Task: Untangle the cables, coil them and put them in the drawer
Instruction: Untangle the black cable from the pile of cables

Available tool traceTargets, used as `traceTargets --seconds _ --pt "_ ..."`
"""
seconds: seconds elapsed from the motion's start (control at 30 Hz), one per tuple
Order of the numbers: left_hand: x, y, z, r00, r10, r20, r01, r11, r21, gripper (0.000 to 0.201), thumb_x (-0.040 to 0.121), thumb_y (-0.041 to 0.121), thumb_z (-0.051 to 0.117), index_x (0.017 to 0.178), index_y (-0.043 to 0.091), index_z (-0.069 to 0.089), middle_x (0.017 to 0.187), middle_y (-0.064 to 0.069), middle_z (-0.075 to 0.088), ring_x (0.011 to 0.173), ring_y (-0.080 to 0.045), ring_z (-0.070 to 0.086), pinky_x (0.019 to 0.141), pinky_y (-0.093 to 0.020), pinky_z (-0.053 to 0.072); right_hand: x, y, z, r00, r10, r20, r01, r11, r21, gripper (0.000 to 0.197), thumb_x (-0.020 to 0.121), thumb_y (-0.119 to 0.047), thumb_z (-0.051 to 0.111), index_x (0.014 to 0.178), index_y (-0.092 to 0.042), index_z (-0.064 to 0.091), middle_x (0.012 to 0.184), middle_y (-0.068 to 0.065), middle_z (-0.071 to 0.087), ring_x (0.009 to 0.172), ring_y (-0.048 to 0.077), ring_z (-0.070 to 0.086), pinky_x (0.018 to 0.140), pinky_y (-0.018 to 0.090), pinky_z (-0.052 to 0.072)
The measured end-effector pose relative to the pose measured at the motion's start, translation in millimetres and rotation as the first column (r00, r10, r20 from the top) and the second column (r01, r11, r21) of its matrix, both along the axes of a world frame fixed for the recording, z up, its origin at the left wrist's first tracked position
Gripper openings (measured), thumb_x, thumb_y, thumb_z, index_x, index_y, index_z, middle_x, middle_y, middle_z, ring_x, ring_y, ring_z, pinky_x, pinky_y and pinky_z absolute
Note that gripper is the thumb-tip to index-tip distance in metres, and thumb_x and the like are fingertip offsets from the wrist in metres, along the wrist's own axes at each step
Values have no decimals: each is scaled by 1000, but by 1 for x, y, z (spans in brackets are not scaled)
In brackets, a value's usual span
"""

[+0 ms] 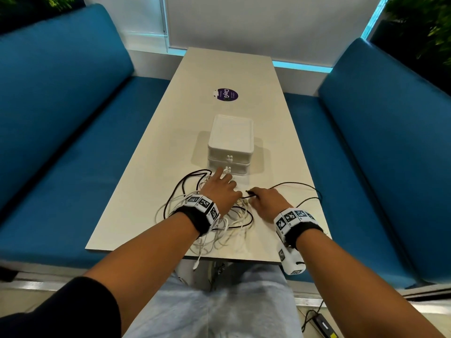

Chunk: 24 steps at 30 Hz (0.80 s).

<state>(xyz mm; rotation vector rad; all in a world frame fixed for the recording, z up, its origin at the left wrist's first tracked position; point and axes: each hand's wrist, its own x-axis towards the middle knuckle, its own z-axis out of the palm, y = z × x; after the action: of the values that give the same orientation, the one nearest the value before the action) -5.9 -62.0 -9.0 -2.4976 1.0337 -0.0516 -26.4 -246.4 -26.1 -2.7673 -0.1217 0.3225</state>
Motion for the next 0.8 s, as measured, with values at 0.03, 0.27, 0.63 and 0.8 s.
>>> traceTargets --seconds 0.03,0.27,0.63,0.8 --pt "-1 -1 1 1000 -11 20 11 1000 -3 30 93 22 48 118 24 64 113 -4 65 120 -32 49 115 -57 11 1 4 0 1000 0 -8 1 1000 3 23 99 -30 50 111 -15 62 103 14 69 98 35 61 78 36 48" --pt "-3 0 1 999 27 25 -26 999 -20 28 97 22 42 113 17 64 111 -6 67 118 -32 51 116 -57 10 8 -5 7 999 29 -21 -29 999 22 29 99 -40 51 91 -15 63 88 10 67 79 26 55 68 33 40" --pt "3 5 1 993 114 -19 -116 985 -132 26 88 38 52 107 31 67 108 1 68 119 -31 51 110 -57 13 9 -30 10 986 -131 -99 136 990 41 30 95 -45 54 76 -23 57 79 6 64 79 28 60 66 34 44" --pt "6 6 -4 990 138 -36 -143 975 -169 25 85 45 54 103 33 66 101 3 68 110 -27 54 107 -54 18 8 -33 15 981 -158 -112 161 987 17 32 97 -44 52 75 -22 56 78 5 63 79 26 60 61 32 41"
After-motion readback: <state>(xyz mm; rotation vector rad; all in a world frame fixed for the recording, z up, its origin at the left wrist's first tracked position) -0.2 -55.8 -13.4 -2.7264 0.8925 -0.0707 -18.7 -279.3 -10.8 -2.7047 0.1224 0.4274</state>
